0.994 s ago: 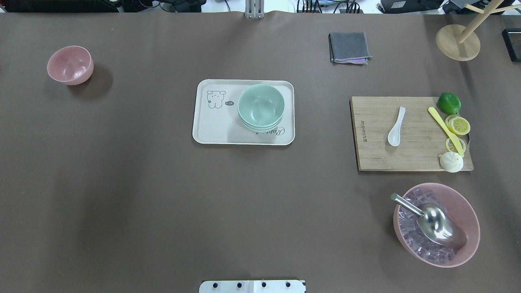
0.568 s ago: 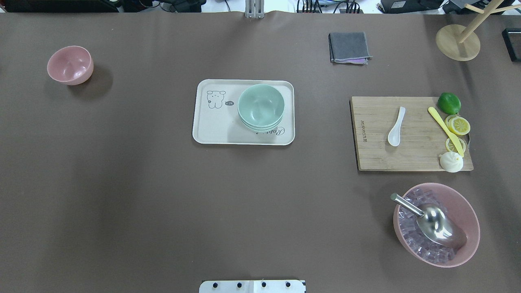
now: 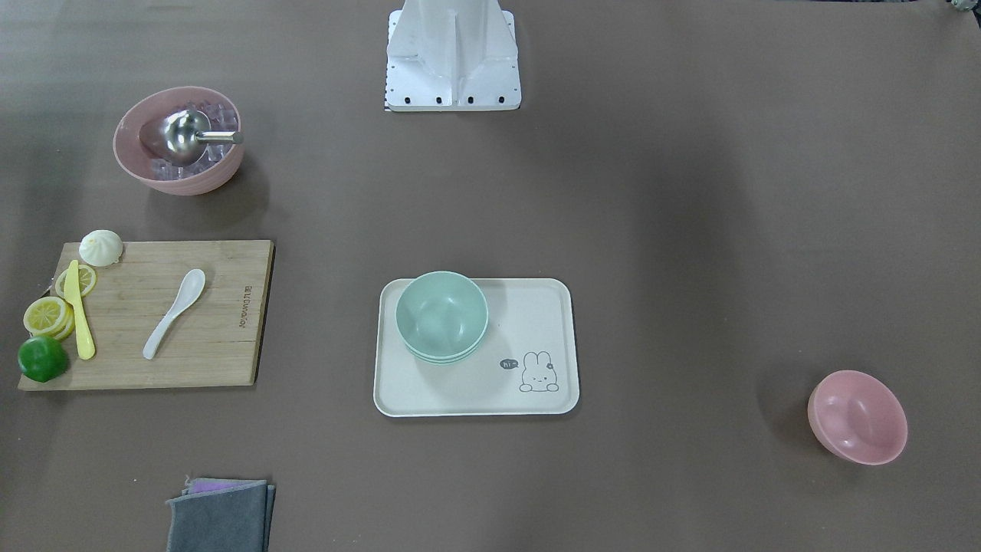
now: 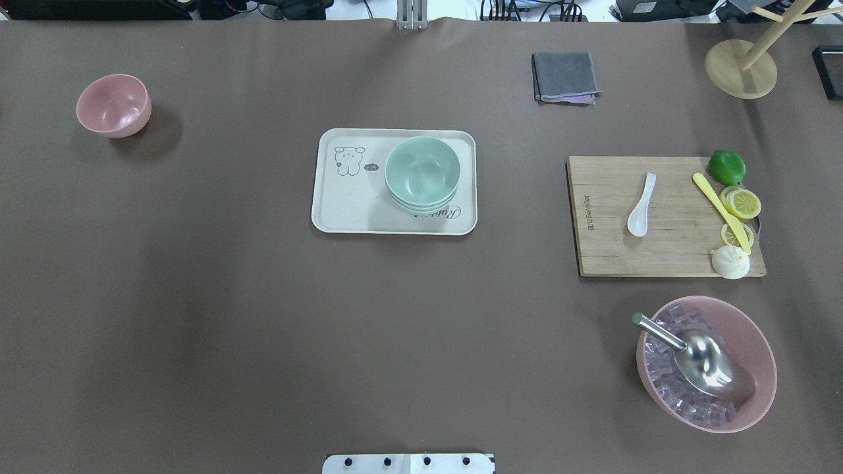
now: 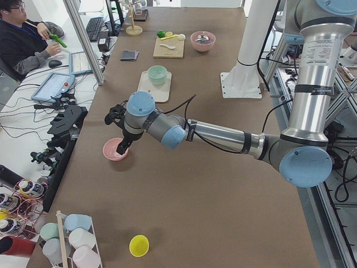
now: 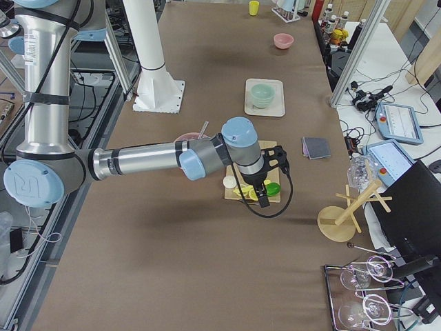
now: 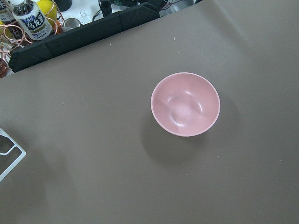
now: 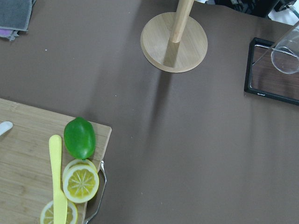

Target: Stack pink bowl on green and place spoon

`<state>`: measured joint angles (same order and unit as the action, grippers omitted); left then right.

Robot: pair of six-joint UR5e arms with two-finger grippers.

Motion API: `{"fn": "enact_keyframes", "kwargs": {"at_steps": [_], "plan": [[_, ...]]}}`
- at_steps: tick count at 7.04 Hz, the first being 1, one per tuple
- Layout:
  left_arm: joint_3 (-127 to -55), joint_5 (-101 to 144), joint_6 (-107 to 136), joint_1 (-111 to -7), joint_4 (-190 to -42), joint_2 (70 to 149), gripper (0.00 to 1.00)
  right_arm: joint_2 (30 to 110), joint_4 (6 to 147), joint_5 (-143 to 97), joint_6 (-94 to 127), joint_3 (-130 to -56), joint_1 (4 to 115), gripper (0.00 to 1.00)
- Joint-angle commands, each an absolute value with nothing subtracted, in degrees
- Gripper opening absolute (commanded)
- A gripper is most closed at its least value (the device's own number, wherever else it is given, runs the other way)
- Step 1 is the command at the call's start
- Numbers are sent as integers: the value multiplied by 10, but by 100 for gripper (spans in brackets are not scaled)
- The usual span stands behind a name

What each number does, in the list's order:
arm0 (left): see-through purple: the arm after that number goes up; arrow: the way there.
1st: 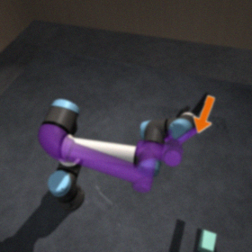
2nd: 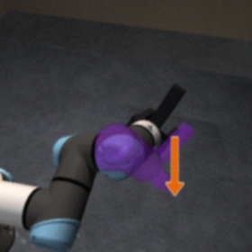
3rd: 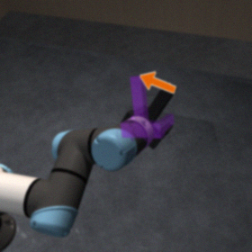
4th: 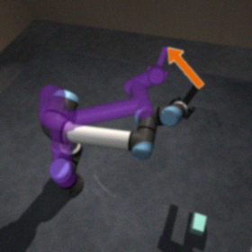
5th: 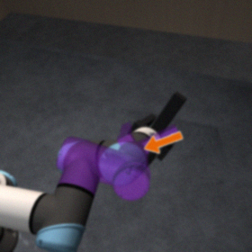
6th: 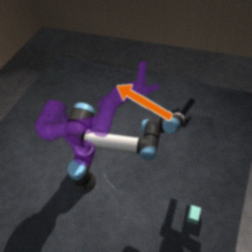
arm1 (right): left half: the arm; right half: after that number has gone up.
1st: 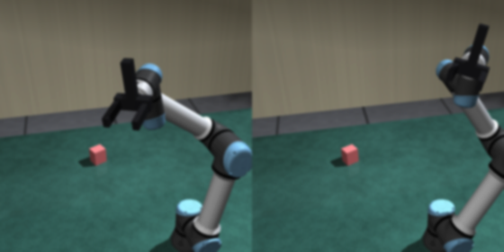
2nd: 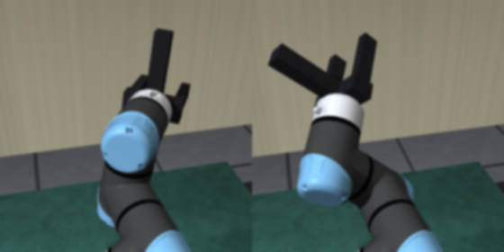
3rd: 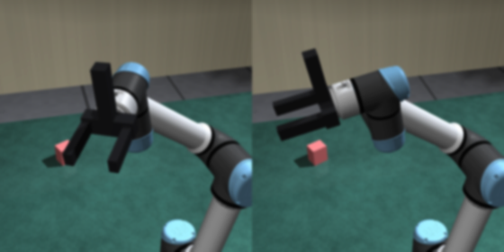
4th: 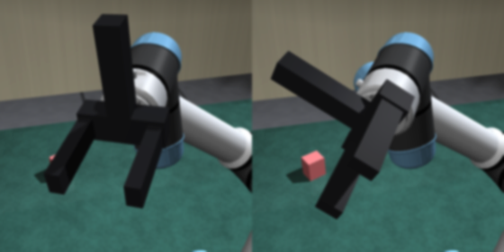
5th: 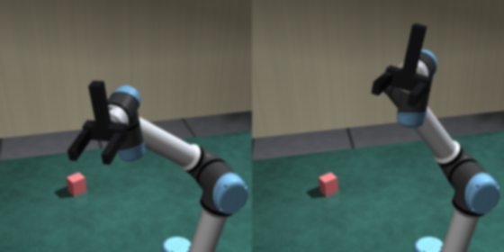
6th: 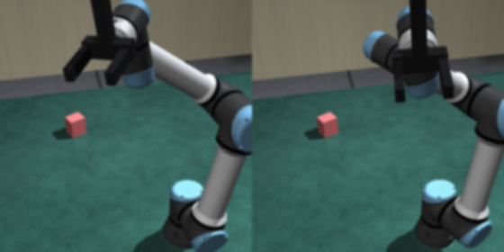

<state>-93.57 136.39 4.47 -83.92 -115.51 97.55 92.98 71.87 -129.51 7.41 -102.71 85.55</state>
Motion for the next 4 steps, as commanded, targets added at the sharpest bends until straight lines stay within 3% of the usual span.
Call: {"fn": "enact_keyframes", "kwargs": {"at_steps": [1, 4], "plan": [[-838, 1362, 90, -789, -1158, 1044, 99, 856, 718, -1295, 92, -950, 807, 100], [-744, 1288, 172, -730, -1165, 1117, 98, 809, 717, -1295, 158, -904, 766, 100]]}}
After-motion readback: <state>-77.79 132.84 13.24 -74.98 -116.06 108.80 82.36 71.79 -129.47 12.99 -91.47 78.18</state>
